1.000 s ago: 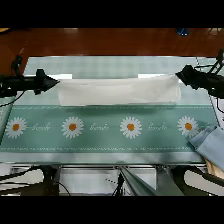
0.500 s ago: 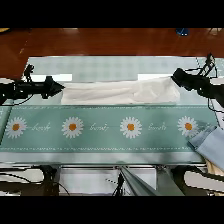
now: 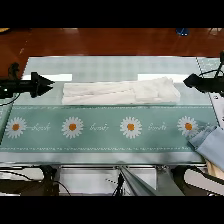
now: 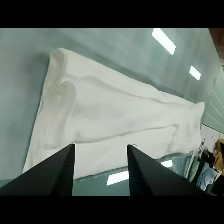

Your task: Fold the shirts.

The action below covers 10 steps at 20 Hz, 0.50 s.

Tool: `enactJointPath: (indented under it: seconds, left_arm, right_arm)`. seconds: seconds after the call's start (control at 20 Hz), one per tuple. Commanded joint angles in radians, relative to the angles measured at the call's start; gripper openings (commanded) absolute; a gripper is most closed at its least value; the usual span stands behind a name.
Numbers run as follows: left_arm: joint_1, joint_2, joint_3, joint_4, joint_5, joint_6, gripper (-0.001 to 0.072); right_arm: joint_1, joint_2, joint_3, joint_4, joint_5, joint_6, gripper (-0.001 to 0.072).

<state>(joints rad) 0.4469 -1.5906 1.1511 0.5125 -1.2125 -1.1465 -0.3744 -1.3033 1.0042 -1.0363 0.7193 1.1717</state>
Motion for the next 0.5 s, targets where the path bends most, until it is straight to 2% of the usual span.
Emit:
enactJointPath:
  seconds: [0.0,0.05,0.1,0.25,0.35,0.45]
  left_arm:
    - [0.016,0.001,0.037,0.000,-0.076,0.013,0.0407]
    - [0.014,0.001,0.037,0.000,-0.076,0.013,0.0407]
    - [0.011,0.000,0.037,0.000,-0.075,0.014,0.0406]
    - [-0.003,0.001,0.037,0.000,-0.082,0.037,0.0407]
    - [-0.015,0.001,0.037,0.000,-0.082,0.039,0.0407]
    - [-0.025,0.001,0.037,0.000,-0.082,0.039,0.0406]
  right_arm:
    - [-0.058,0.013,0.037,-0.389,0.141,0.229,0.0605]
    - [-0.084,0.000,0.037,-0.345,0.154,0.263,0.0606]
    - [-0.115,-0.027,0.037,-0.235,0.180,0.258,0.0610]
    - [-0.173,-0.150,0.037,0.129,0.286,0.130,0.0612]
    - [-0.156,-0.214,0.037,0.251,0.310,0.083,0.0612]
    - [-0.112,-0.257,0.037,0.298,0.295,0.071,0.0612]
